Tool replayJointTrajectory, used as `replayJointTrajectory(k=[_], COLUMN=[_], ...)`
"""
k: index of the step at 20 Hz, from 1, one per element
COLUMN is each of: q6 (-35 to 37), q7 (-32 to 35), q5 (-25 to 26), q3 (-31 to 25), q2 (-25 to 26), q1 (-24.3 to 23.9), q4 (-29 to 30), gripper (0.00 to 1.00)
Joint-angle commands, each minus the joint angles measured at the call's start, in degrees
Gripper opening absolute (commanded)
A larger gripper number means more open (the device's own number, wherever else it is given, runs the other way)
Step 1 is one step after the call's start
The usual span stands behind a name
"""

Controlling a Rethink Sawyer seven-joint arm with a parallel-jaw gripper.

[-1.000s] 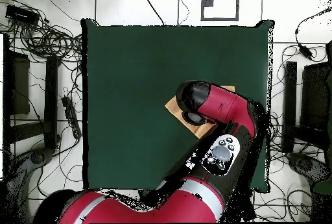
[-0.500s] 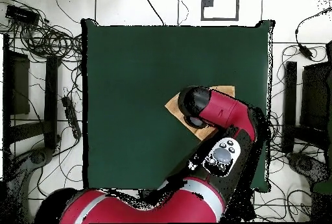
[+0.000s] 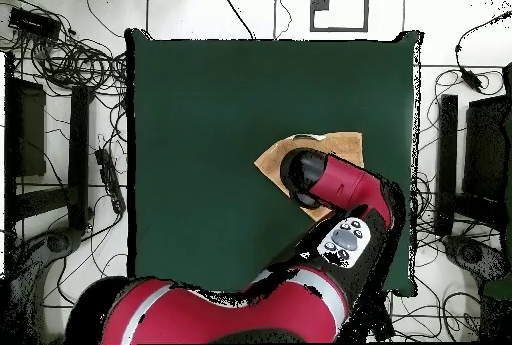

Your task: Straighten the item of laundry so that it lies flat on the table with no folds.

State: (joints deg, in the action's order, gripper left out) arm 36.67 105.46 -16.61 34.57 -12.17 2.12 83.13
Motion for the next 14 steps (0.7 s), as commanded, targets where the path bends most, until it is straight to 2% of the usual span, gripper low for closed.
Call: replayJointTrajectory(k=[1, 10, 14], q6=[-11.45, -16.47, -9.78], q7=[15.88, 14.89, 15.15], q5=[-5.27, -8.84, -9.22], q3=[-13.05, -19.21, -16.68], q2=[5.59, 7.83, 7.57], q1=[-1.69, -5.88, -4.84], q4=[6.90, 9.43, 10.04], gripper=[1.00, 1.00, 1.00])
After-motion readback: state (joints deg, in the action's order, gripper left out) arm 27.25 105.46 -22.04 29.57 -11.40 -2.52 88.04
